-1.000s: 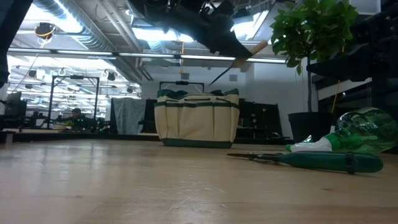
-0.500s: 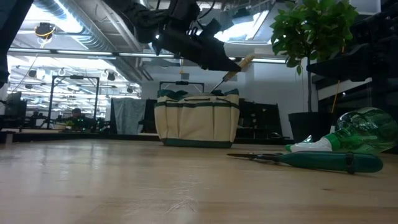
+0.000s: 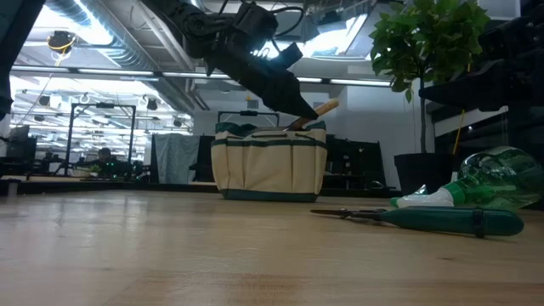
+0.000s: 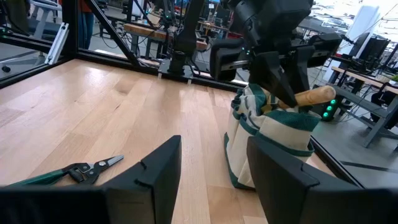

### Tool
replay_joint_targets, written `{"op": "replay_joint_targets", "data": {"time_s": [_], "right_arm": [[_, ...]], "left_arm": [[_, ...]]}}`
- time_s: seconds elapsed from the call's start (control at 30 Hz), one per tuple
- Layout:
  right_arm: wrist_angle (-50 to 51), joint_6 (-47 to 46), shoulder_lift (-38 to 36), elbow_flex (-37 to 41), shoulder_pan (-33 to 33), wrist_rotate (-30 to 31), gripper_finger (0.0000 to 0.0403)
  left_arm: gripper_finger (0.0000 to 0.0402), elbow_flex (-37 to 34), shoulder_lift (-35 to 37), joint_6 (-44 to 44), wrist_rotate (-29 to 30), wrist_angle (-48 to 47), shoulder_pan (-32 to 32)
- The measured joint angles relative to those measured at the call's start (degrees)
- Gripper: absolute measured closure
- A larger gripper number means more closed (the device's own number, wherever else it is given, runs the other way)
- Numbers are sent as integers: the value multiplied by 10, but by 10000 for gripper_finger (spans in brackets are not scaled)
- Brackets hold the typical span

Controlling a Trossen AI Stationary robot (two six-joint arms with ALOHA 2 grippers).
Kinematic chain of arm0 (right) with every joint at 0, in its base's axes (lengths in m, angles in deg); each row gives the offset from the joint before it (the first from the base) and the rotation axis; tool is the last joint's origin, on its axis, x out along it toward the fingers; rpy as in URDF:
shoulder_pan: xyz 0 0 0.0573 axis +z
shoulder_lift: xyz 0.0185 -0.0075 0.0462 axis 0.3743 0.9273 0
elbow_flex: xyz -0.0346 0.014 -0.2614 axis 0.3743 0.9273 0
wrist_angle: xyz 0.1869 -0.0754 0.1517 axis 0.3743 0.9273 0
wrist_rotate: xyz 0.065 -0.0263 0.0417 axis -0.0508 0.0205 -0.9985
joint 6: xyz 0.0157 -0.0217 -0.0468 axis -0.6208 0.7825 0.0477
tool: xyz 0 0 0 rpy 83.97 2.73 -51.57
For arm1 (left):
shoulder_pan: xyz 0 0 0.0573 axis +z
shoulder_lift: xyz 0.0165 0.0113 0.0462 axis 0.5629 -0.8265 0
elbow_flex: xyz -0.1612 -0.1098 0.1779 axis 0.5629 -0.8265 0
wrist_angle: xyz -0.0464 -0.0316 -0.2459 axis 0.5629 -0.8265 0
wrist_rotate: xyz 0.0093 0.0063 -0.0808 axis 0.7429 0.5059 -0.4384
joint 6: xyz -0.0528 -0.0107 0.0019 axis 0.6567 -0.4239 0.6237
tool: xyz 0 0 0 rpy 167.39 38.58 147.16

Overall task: Pick & Place Garden tools in Gardening bag
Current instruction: Put the brown trowel into the light brown gardening bag, then put the green shear scissors into the light brown gardening bag

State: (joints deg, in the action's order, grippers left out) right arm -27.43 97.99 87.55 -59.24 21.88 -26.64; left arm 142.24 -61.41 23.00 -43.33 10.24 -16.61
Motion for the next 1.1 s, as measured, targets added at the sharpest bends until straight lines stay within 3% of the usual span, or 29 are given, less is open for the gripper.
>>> {"op": "replay_joint_targets", "data": {"time_s": [0.47,0.63,1.1], "right_arm": [[0,0,0,0,0,0,217],[0,0,0,0,0,0,217],[0,0,0,0,0,0,217]], "left_arm": [[336,0,55,1,99,-133,-23],[334,0,58,18,97,-161,-24],[249,0,57,56,98,-170,-26]]}}
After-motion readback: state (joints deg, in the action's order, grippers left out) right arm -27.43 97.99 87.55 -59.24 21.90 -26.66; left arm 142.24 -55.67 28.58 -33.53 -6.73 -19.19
